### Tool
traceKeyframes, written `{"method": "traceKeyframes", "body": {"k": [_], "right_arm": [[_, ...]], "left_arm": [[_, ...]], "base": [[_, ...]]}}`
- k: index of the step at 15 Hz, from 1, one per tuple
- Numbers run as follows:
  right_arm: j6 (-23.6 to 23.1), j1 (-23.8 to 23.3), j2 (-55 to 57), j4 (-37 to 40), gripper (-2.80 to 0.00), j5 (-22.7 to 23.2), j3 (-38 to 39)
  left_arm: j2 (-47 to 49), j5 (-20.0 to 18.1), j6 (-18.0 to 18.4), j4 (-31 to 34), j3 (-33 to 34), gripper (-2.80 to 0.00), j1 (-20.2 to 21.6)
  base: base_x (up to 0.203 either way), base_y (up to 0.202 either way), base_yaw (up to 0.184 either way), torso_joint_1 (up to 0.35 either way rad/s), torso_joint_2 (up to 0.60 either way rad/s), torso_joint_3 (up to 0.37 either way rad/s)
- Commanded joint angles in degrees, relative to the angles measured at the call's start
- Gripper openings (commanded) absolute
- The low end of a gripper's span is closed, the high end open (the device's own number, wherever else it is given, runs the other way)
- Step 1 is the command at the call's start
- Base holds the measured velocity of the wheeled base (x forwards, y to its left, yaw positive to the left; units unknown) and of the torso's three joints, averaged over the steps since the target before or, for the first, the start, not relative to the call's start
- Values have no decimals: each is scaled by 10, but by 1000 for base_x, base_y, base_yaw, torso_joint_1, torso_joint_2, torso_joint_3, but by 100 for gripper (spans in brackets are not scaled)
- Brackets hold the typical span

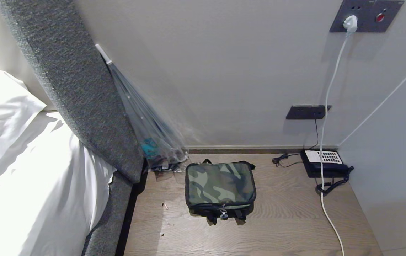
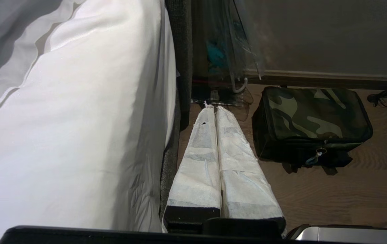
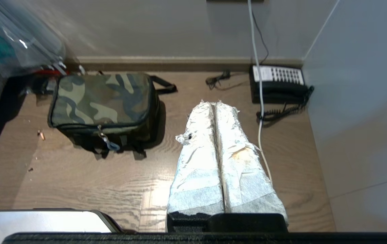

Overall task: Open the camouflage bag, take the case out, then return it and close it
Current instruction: Open the top of the storage box

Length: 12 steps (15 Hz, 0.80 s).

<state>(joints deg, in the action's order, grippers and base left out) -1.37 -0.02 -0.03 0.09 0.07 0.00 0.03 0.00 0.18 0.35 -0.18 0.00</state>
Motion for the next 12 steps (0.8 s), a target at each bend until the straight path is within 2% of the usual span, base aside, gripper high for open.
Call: {"method": "traceKeyframes", "body": {"k": [1, 12], "right_arm": [[0, 0, 0, 0, -280, 0, 0], [0, 0, 0, 0, -280, 0, 0]], "left_arm": [[0, 0, 0, 0, 0, -280, 0], [0, 0, 0, 0, 0, -280, 0]], "base": [[0, 0, 0, 7, 7, -200], [0, 0, 0, 3, 5, -199]]}}
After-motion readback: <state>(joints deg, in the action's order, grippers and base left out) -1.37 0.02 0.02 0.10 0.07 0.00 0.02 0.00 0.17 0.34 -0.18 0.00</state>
